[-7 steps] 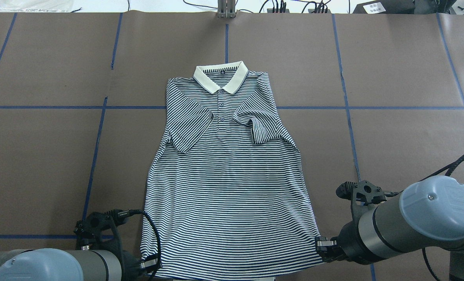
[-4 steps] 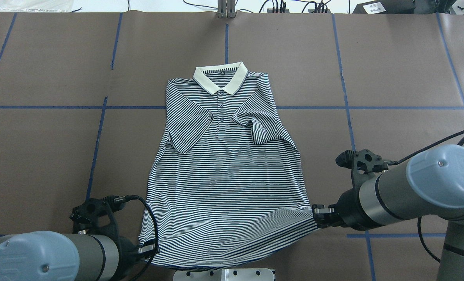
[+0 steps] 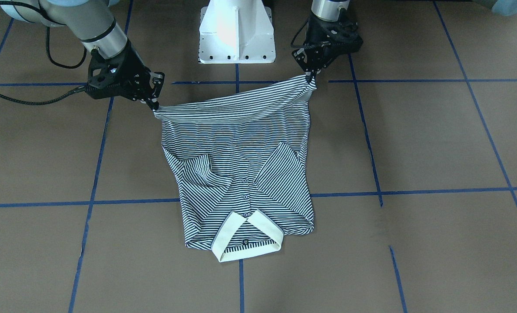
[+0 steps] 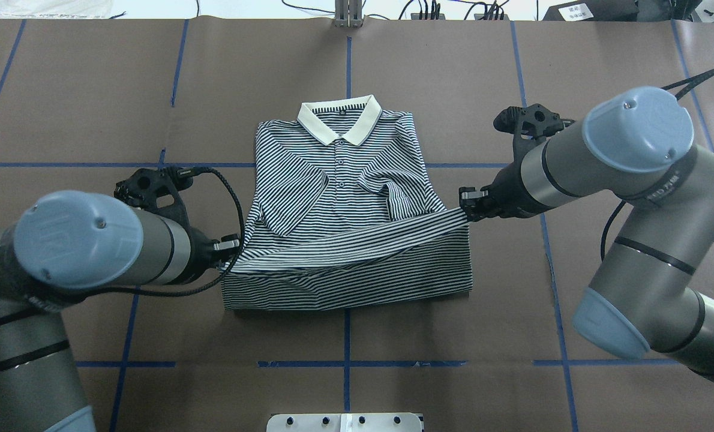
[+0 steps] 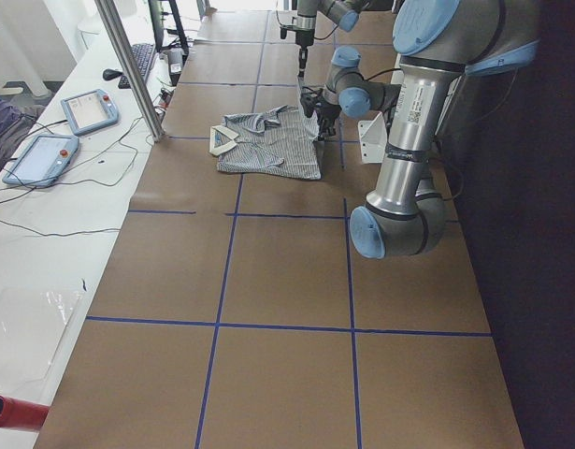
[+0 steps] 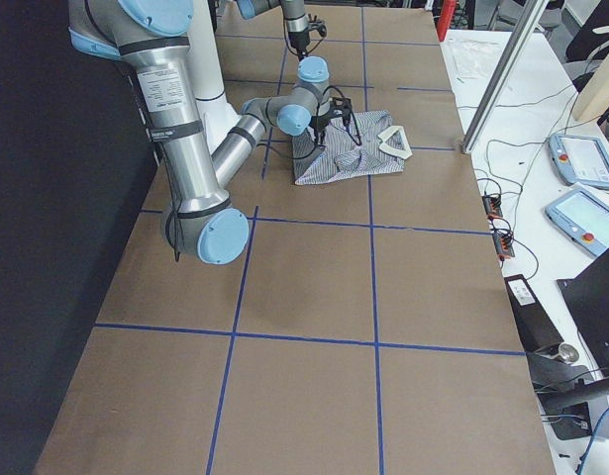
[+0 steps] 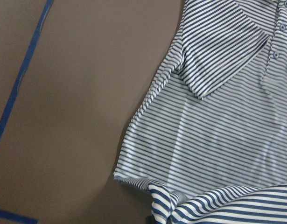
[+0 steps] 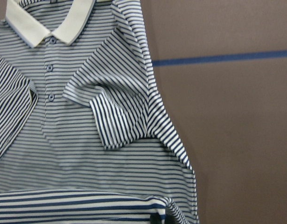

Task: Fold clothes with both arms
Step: 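Lift the hem with both grippers and fold it over toward the collar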

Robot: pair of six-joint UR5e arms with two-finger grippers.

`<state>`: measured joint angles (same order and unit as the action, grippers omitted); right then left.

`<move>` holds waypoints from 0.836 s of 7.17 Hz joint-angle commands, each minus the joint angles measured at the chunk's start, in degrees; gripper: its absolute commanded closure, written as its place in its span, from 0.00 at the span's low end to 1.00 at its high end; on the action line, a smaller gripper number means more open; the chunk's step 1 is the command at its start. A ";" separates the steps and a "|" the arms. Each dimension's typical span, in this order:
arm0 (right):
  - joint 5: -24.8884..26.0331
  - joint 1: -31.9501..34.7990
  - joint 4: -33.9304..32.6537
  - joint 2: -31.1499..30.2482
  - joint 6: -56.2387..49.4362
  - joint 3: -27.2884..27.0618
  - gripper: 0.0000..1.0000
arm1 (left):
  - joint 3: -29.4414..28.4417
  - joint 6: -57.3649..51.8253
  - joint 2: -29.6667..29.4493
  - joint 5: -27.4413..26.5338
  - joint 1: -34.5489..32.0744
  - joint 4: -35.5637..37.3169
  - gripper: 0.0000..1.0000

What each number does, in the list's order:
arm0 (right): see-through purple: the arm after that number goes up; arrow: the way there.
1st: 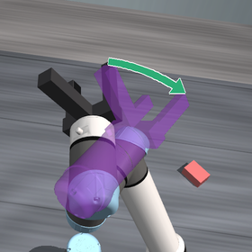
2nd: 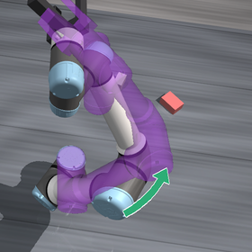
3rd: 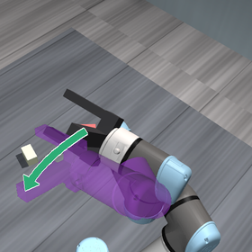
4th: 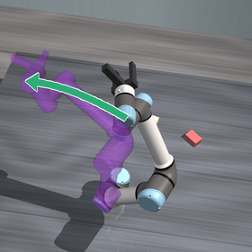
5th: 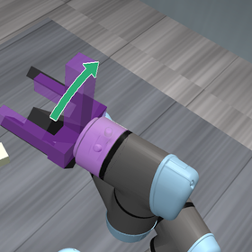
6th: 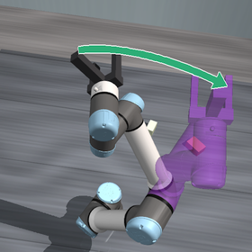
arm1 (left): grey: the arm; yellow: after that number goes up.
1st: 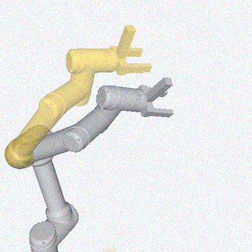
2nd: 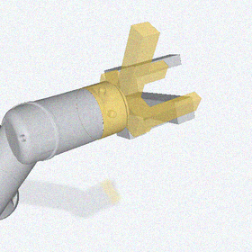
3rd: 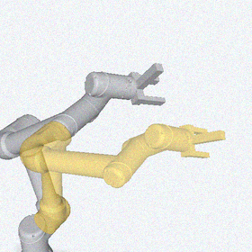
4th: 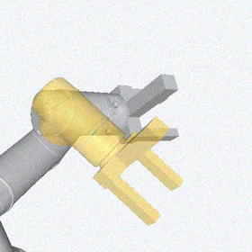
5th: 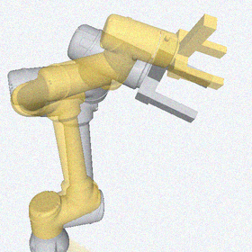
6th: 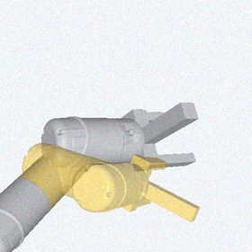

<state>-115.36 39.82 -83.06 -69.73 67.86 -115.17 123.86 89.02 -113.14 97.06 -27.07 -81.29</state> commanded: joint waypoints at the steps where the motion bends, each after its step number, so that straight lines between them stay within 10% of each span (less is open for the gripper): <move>1: 0.22 4.37 0.10 7.37 -1.07 10.09 1.00 | -10.43 -4.89 -2.52 0.32 -6.91 -7.08 1.00; 6: -0.04 8.87 15.38 23.20 -1.24 42.08 1.00 | -32.94 -5.44 -8.23 0.24 -14.49 -28.11 1.00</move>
<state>-115.44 48.05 -69.99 -50.87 66.78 -80.63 95.40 83.67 -120.39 97.37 -40.54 -105.48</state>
